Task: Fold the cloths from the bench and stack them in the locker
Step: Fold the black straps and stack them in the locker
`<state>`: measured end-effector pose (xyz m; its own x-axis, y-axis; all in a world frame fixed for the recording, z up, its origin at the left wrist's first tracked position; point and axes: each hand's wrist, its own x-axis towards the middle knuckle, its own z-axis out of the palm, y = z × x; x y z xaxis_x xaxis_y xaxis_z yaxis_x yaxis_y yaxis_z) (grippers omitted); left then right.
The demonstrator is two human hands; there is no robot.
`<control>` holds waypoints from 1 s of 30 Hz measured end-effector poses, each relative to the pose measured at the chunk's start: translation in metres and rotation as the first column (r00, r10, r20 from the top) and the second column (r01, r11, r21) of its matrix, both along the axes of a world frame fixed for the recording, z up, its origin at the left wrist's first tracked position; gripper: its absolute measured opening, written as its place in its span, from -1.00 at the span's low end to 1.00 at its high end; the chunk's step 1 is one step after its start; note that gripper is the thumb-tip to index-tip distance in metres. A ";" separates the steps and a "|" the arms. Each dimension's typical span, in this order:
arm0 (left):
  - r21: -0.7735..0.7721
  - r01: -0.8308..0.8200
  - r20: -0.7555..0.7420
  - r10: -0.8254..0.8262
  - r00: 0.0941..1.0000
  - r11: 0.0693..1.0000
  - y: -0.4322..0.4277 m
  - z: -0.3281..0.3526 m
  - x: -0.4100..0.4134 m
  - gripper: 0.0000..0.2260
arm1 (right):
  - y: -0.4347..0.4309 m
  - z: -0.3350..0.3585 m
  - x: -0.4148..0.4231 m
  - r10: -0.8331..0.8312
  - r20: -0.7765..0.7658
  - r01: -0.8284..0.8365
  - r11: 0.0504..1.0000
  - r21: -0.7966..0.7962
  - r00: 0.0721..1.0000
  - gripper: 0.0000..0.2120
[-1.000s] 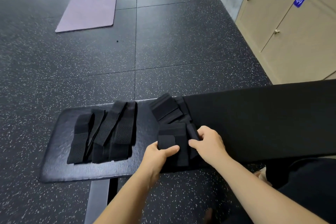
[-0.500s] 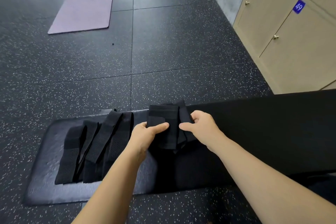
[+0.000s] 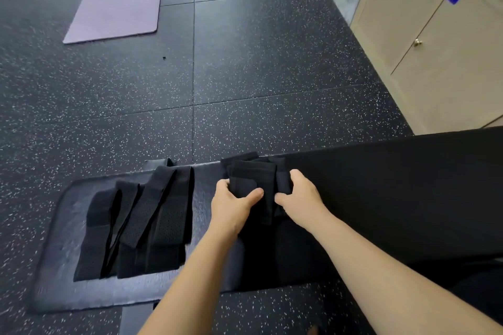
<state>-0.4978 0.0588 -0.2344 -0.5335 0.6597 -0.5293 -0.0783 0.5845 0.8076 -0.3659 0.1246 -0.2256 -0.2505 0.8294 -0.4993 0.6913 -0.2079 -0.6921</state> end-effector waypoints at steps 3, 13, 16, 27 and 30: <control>-0.004 0.004 0.022 -0.004 1.000 1.000 -0.005 -0.001 0.012 -0.35 | -0.009 0.006 0.019 -0.010 -0.007 0.010 1.000 -0.012 1.000 -0.78; -0.013 0.251 0.395 -0.225 0.890 0.968 0.004 0.025 0.075 -0.66 | -0.027 0.025 0.107 -0.187 -0.106 0.173 0.977 -0.127 0.977 -0.80; 0.047 0.267 0.482 -0.255 0.838 0.963 0.010 0.039 0.102 -0.72 | -0.025 0.038 0.133 -0.252 -0.156 0.237 0.966 -0.108 0.955 -0.80; 0.241 0.313 0.619 -0.394 0.679 0.919 0.038 0.100 0.213 -0.84 | -0.016 0.093 0.239 -0.405 -0.218 0.434 0.894 0.109 0.888 -0.70; 0.249 0.332 0.656 -0.410 0.634 0.910 0.045 0.113 0.243 -0.71 | -0.026 0.107 0.261 -0.514 -0.304 0.578 0.795 0.182 0.802 -0.60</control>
<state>-0.2544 0.1041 -0.1214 0.2504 0.7877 -0.5628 -0.4200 0.6122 0.6699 -0.1047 0.0988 -0.1185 0.2046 0.9490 -0.2400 0.3314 -0.2979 -0.8952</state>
